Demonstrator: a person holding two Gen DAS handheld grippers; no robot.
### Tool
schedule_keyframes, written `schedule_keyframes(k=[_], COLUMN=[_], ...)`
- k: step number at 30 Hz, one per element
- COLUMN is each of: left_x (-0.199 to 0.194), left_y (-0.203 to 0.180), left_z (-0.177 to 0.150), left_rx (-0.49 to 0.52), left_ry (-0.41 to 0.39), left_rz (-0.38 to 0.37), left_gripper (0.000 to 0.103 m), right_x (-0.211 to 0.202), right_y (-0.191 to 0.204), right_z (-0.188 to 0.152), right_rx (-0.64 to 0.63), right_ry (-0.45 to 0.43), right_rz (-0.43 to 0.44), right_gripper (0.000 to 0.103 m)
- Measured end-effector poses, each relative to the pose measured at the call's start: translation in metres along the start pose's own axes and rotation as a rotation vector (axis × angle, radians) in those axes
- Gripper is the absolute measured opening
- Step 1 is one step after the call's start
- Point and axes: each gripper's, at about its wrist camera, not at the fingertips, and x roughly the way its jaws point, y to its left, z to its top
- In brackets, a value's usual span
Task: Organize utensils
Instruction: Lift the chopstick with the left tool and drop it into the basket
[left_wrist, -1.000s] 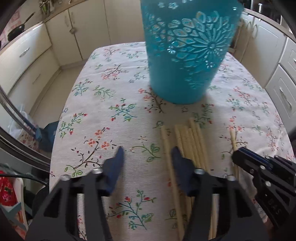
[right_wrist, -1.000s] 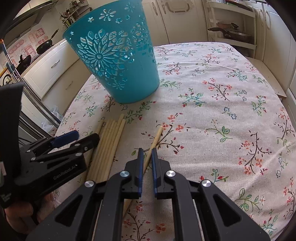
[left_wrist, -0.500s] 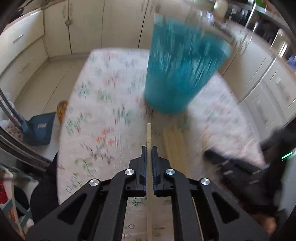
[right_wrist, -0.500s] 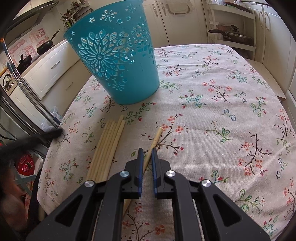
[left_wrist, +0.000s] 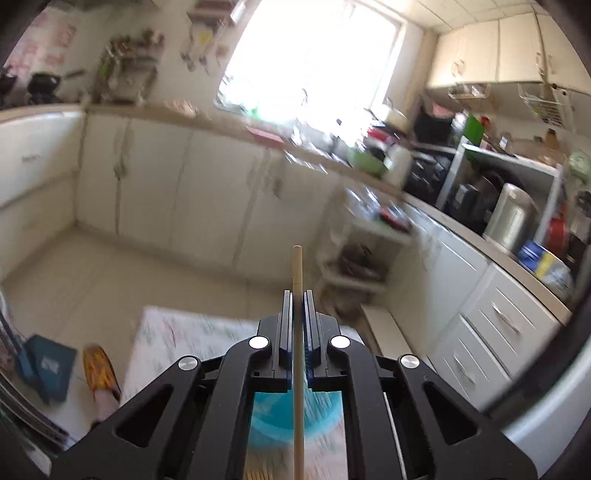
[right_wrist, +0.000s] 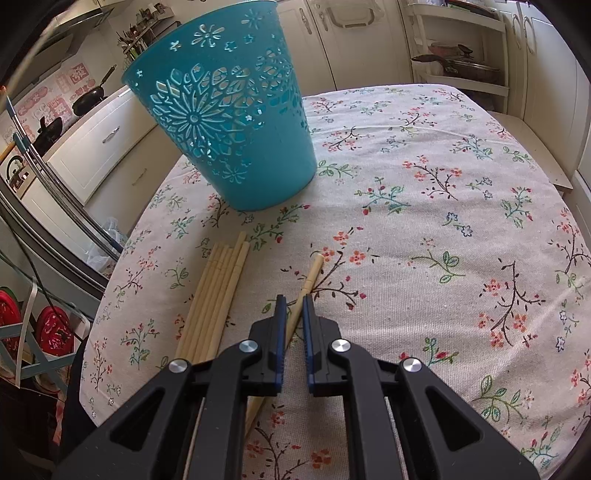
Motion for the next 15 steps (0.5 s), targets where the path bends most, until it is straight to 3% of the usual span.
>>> schedule_keyframes(k=[4,7,11,15], left_x=[0.033,0.054,0.089,0.095], left_y=[0.002,0.001,0.004,0.006], left_z=[0.008,0.005,-0.012,-0.034], left_rx=[-0.043,-0.043,-0.025,0.022], left_ry=[-0.12,-0.159,-0.105,-0.054], left_rz=[0.109,0.171,0.207,0.23], left_gripper=[0.005,0.005,0.005,0.005], right_x=[0.001,0.001,0.002,0.003], right_y=[0.002,0.003,0.003,0.003], right_z=[-0.001,0.0,0.0,0.001], right_rx=[-0.016,-0.028,-0.031,-0.028], right_ry=[-0.006,-0.009,-0.01,-0.008], right_rz=[-0.007,-0.013,-0.012,-0.005], right_gripper=[0.009,0.009,0.01,0.01])
